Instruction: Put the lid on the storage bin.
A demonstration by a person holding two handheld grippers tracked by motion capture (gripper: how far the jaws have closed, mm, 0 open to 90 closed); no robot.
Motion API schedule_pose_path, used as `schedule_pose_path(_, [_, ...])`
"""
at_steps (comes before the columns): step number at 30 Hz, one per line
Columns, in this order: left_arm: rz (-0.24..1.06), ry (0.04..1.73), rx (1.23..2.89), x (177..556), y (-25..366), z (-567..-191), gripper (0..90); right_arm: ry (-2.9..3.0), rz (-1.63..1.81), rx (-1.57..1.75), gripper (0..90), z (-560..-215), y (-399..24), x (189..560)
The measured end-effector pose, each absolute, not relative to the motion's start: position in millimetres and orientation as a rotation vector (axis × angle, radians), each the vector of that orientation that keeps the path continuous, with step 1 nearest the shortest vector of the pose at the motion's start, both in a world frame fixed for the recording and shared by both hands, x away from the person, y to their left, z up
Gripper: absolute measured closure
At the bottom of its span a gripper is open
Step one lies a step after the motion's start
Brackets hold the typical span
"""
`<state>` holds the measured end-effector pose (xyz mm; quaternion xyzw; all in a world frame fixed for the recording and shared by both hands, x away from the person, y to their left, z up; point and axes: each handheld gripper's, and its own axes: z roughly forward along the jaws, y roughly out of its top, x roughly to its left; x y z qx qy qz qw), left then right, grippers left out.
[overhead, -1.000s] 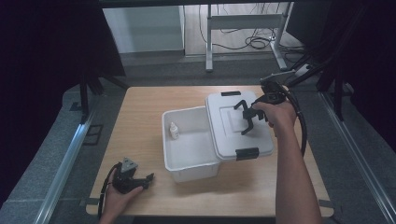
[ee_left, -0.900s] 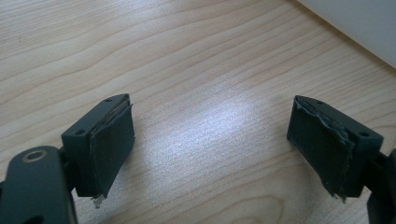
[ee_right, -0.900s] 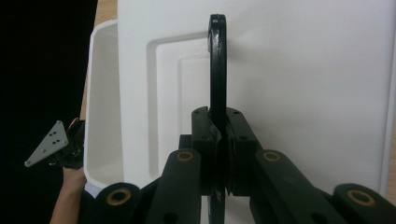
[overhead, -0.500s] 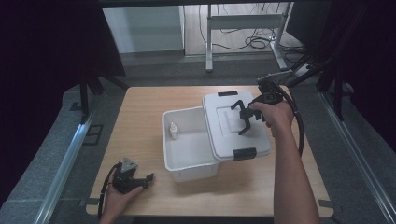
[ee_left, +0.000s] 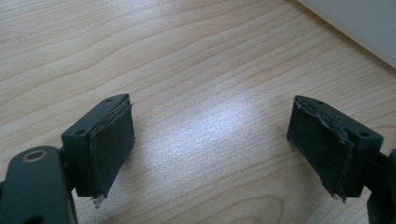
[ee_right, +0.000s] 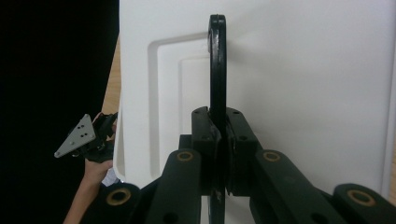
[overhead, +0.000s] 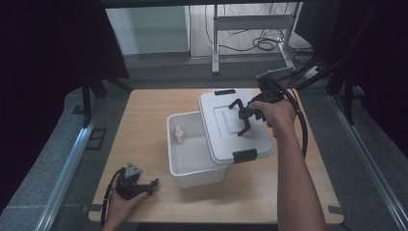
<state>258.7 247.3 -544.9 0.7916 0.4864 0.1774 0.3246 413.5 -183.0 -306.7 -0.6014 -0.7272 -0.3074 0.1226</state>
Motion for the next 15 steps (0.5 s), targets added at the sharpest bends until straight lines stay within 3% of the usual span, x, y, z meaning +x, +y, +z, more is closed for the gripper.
schedule_pose_path(15, [0.467, 1.273, 2.078, 258.9, 247.4, -544.9, 15.0, -2.132, -0.910, -1.706, 85.0, -300.9, -164.0, 413.9])
